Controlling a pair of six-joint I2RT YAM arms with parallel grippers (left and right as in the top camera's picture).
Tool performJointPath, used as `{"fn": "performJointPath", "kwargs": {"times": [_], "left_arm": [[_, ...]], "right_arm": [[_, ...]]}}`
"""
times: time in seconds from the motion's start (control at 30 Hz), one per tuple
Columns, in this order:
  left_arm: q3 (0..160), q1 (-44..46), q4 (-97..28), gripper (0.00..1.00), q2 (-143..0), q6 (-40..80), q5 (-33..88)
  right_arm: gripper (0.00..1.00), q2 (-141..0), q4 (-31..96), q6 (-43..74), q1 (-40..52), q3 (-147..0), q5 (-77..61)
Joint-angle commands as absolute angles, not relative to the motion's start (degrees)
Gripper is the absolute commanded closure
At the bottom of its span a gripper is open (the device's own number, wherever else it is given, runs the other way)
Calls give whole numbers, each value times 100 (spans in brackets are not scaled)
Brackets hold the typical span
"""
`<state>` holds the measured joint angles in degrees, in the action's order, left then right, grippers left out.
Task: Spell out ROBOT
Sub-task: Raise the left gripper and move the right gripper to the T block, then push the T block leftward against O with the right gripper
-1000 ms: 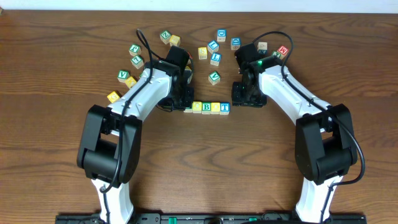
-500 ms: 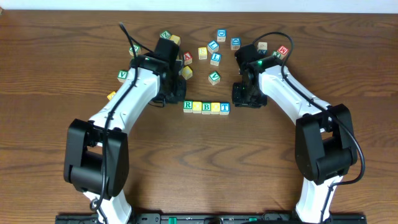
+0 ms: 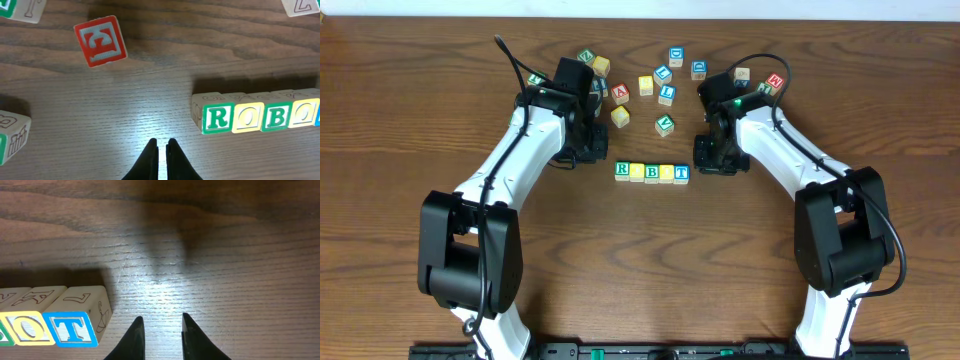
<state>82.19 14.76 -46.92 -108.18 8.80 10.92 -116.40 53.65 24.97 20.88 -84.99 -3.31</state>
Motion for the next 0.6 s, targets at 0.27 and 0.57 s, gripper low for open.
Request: {"fn": "performJointPath", "kwargs": {"times": [0.27, 0.57], "left_arm": [[8213, 1463, -4722, 92, -10704, 864, 934], [8213, 1463, -4722, 92, -10704, 864, 934]], "right_arm": [[87, -11552, 5557, 2482, 2445, -8451, -410], [99, -11552, 5553, 2558, 2779, -8329, -491]]}}
